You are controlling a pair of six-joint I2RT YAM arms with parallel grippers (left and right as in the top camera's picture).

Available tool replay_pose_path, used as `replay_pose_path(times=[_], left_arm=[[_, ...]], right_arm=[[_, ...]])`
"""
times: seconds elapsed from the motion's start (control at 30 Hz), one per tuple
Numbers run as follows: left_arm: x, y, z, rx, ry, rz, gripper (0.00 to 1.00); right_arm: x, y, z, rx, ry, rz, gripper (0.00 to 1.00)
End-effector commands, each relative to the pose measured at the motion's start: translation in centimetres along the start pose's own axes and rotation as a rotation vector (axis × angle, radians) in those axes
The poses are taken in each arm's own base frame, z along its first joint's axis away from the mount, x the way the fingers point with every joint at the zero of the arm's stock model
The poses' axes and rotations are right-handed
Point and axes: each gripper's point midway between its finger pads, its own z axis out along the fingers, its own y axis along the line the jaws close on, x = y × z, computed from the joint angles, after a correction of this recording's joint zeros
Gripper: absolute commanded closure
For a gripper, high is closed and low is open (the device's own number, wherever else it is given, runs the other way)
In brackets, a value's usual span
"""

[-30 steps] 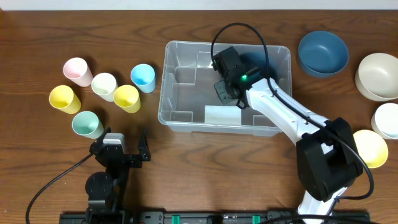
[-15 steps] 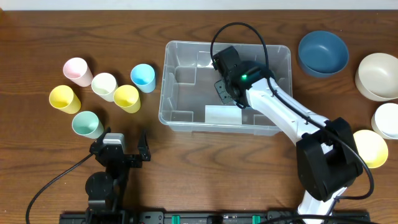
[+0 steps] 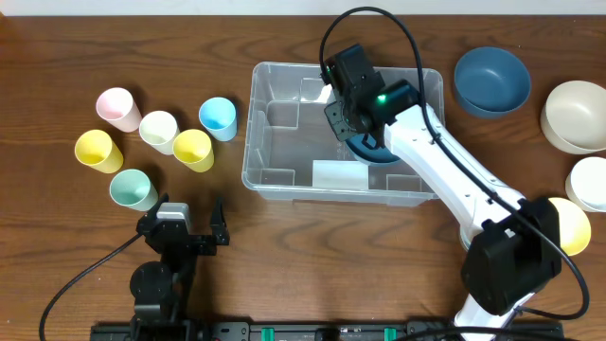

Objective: Pack container
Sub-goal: 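Lower the bowl into the bin, open the right gripper, withdraw, then grasp the second blue-grey bowl's rim with the right gripper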

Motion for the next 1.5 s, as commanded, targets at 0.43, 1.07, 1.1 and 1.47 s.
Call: replay_pose_path(times=[0.43, 1.07, 1.1, 1.47], left_arm=[[1.5, 0.2, 0.3, -0.011, 0.033, 0.007, 0.02], [1.5, 0.2, 0.3, -0.011, 0.033, 0.007, 0.02], [1.5, 0.2, 0.3, -0.011, 0.033, 0.007, 0.02], [1.5, 0.2, 0.3, -0.011, 0.033, 0.007, 0.02]], right_arm=[[1.2, -21.1, -3.6, 0.253, -0.067, 0.537, 0.47], [7.2, -27.9, 3.0, 0.202, 0.081, 0.55, 0.55], [7.5, -27.8, 3.8, 0.196, 0.097, 0.533, 0.56], [7.8, -26.1, 6.9, 0.086, 0.124, 0.387, 0.57]])
